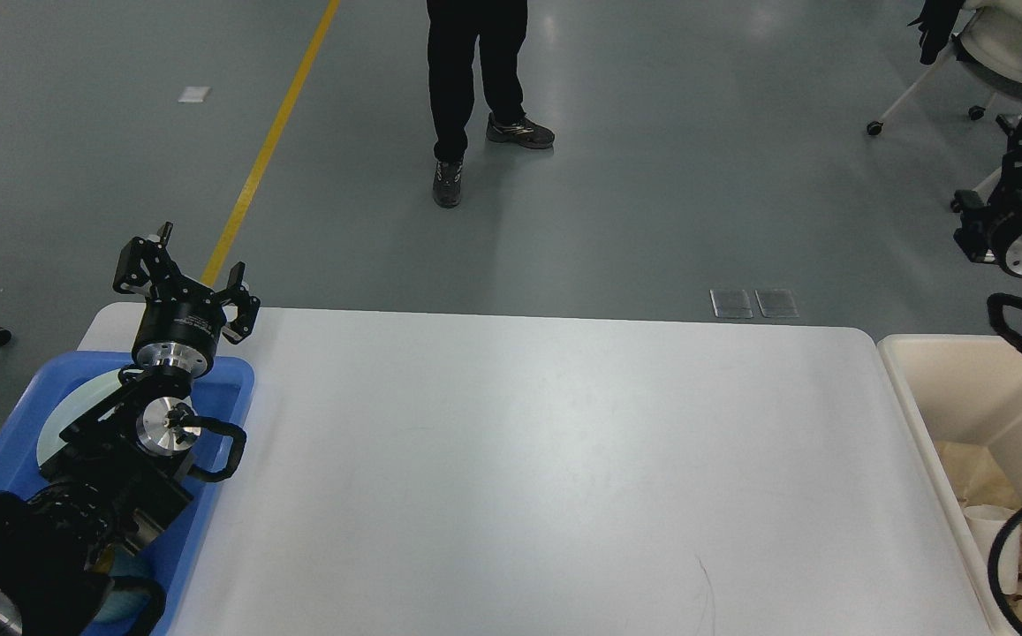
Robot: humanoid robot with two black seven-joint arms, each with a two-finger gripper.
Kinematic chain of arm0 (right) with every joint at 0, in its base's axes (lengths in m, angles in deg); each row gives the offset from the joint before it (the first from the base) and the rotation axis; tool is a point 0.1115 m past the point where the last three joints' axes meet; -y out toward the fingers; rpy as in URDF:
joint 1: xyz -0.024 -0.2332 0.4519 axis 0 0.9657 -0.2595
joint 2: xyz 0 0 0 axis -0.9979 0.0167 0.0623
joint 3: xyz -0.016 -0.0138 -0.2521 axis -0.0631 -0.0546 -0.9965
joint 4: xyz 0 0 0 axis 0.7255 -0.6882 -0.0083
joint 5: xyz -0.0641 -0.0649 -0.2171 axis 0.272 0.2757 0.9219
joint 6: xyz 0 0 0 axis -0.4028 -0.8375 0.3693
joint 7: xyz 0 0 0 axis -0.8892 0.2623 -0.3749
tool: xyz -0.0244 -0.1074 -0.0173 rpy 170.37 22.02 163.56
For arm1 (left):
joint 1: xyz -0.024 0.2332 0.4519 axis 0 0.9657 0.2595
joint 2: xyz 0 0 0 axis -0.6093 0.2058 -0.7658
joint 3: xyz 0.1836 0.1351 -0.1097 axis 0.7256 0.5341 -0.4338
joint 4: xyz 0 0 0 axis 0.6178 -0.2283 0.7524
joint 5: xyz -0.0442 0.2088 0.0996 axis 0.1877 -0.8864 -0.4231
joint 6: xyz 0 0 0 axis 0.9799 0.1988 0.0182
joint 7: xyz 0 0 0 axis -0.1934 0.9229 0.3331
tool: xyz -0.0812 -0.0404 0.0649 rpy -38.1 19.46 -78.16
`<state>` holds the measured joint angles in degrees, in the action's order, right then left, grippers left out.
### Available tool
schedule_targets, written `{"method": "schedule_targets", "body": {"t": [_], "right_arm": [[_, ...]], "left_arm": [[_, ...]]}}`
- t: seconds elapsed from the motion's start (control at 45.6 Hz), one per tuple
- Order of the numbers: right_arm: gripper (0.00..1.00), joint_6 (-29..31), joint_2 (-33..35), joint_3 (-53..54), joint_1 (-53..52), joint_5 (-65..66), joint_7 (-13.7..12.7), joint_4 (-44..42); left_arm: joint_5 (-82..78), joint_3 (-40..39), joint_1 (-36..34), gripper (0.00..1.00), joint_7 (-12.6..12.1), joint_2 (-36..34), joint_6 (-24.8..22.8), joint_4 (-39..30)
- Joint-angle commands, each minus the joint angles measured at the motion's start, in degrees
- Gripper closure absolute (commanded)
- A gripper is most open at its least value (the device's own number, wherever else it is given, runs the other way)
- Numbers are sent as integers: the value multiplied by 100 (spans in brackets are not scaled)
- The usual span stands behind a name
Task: Tidy desktop
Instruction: 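Lift the paper cup and drop it into the beige bin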
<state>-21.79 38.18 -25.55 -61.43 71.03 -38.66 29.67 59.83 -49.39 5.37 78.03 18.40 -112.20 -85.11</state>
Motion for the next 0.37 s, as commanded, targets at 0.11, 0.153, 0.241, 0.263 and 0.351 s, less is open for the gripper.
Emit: {"method": "schedule_targets", "body": {"t": [0.11, 0.153, 0.241, 0.263, 0.351], "right_arm": [[0, 10, -371, 1071, 236, -8, 593, 838], [0, 10, -432, 1133, 280, -8, 593, 1005], [0, 1, -546, 1142, 280, -8, 593, 1120], [0, -8, -599, 1142, 272, -8, 593, 1111], [0, -8, -714, 1151, 245, -17, 593, 1085]], "left_arm": [[-1, 0, -1, 4, 0, 2, 0, 0], [-1, 0, -1, 4, 0, 2, 0, 0], [-1, 0, -1, 4, 9, -6, 0, 0], [-1, 0, -1, 4, 0, 2, 0, 0], [-1, 0, -1, 4, 9, 2, 0, 0]]}}
